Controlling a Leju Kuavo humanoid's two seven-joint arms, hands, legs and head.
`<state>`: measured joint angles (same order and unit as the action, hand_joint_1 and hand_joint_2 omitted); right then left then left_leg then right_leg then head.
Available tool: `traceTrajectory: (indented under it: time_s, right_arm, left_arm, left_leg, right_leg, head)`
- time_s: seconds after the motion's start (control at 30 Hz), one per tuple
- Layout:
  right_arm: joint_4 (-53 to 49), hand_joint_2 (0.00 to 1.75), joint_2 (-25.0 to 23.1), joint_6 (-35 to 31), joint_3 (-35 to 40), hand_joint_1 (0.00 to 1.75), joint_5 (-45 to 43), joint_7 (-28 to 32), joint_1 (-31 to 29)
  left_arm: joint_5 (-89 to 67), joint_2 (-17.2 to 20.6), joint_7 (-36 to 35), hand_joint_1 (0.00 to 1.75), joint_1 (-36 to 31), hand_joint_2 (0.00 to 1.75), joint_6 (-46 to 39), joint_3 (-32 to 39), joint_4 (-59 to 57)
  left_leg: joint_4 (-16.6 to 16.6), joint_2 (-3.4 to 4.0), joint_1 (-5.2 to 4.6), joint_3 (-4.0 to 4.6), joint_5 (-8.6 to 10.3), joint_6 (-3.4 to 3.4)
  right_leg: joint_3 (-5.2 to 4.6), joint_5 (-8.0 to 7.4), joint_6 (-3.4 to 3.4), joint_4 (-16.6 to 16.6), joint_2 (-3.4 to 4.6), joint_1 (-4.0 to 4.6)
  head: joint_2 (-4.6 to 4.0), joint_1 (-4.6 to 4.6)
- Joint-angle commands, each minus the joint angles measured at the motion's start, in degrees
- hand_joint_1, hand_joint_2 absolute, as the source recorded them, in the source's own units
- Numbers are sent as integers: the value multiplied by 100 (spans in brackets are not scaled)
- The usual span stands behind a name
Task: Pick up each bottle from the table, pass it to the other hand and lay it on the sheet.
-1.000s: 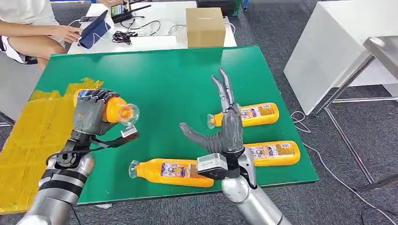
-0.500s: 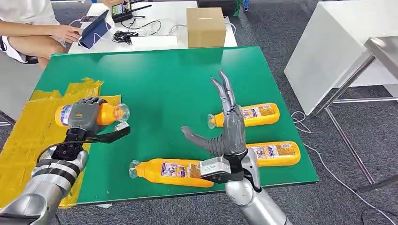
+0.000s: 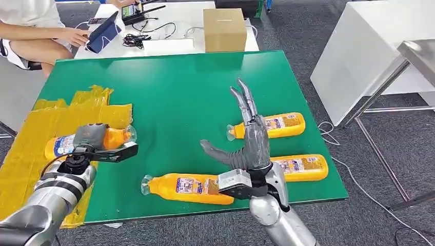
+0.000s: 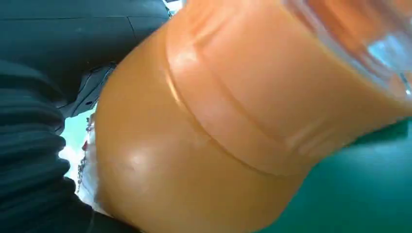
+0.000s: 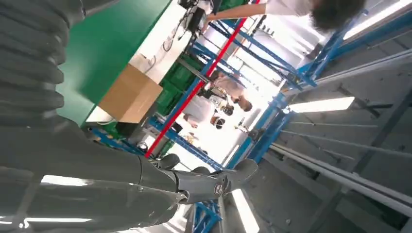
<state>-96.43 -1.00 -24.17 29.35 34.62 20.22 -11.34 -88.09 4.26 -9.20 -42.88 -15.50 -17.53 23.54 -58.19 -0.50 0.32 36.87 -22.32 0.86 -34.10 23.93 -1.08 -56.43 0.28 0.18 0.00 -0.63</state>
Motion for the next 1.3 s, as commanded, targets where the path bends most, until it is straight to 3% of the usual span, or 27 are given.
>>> traceTrajectory:
  time_s: [0.03,0.07,0.1,0.13,0.4,0.57,0.73,0.93,1.03,1.07,1.1,1.13,1.23,1.3]
  right_arm:
    - [261,175,-40,31,-104,0,-9,-15,-133]
    - [281,175,-34,82,-88,0,6,-19,-143]
    - [314,175,-36,133,-81,0,38,-38,-160]
    - [334,175,-31,156,-69,0,50,-44,-170]
    - [619,175,113,708,97,0,71,-201,-302]
    - [626,175,109,684,102,0,101,-193,-252]
    - [626,175,109,684,102,0,101,-193,-252]
    - [668,175,124,620,104,0,182,-209,-153]
    - [681,175,129,620,106,0,178,-206,-136]
    - [723,175,154,638,131,0,223,-232,-144]
    - [788,175,215,739,197,0,282,-333,-162]
    - [922,175,348,939,359,0,334,-368,-248]
    - [1227,175,584,1280,791,0,156,-5,-450]
    - [1249,175,769,1629,1079,0,44,198,-545]
  left_arm:
    - [-128,-85,-23,175,-195,175,65,-146,-566]
    - [-164,-91,-56,175,-206,175,135,-175,-575]
    - [-92,-109,-5,40,-173,175,133,-112,-561]
    - [-108,-104,-20,0,-149,175,73,-129,-539]
    - [348,-153,194,0,-1,175,-215,267,-514]
    - [727,-255,359,0,107,175,-739,587,-370]
    - [727,-255,359,0,107,175,-739,587,-370]
    - [2002,-486,1564,0,365,175,-1355,1300,213]
    - [2010,-493,1569,0,371,175,-1343,1298,224]
    - [2419,-546,1982,0,490,175,-1361,1460,477]
    - [3244,-624,2771,0,623,175,-912,1698,751]
    - [4726,-727,3942,0,838,175,385,2205,1192]
    - [6671,-651,4519,0,1774,175,1641,2203,2976]
    - [7422,-603,4589,0,2060,175,2238,2147,3549]
  left_leg:
    - [3,8,-1,-32,-15,-3]
    - [3,8,-1,-22,-10,-2]
    - [2,9,-2,-35,-17,-2]
    - [3,8,-3,-26,-11,-1]
    - [5,7,-2,-18,-6,-1]
    - [6,6,-3,-33,-12,-2]
    - [3,1,0,-10,-4,-1]
    - [4,-4,0,-20,-7,-2]
    - [3,-1,-2,-17,-7,-1]
    - [3,-2,0,-28,-12,-2]
    - [4,-1,-1,-22,-8,-1]
    - [5,0,-1,-15,-5,0]
    - [11,29,-3,-43,-17,-1]
    - [7,25,-2,-18,-10,0]
  right_leg:
    - [32,12,-4,4,2,-1]
    - [21,7,-4,4,3,-1]
    - [35,14,-5,3,2,-1]
    - [25,9,-4,4,2,-2]
    - [20,2,-3,6,7,-2]
    - [36,9,-5,7,2,-2]
    - [13,3,-2,5,1,-1]
    - [24,7,-3,7,-5,0]
    - [20,6,-4,5,-2,-2]
    - [32,10,-5,7,-5,0]
    - [26,7,-4,8,-2,-1]
    - [18,3,-4,8,0,-2]
    - [39,6,-6,16,23,-3]
    - [16,1,-4,11,21,-2]
  head:
    - [0,-2]
    - [0,0]
    - [0,-2]
    - [0,0]
    - [0,-2]
    - [0,0]
    - [0,0]
    - [0,-2]
    - [0,-2]
    - [0,-2]
    - [0,0]
    - [0,-2]
    - [0,0]
    - [0,0]
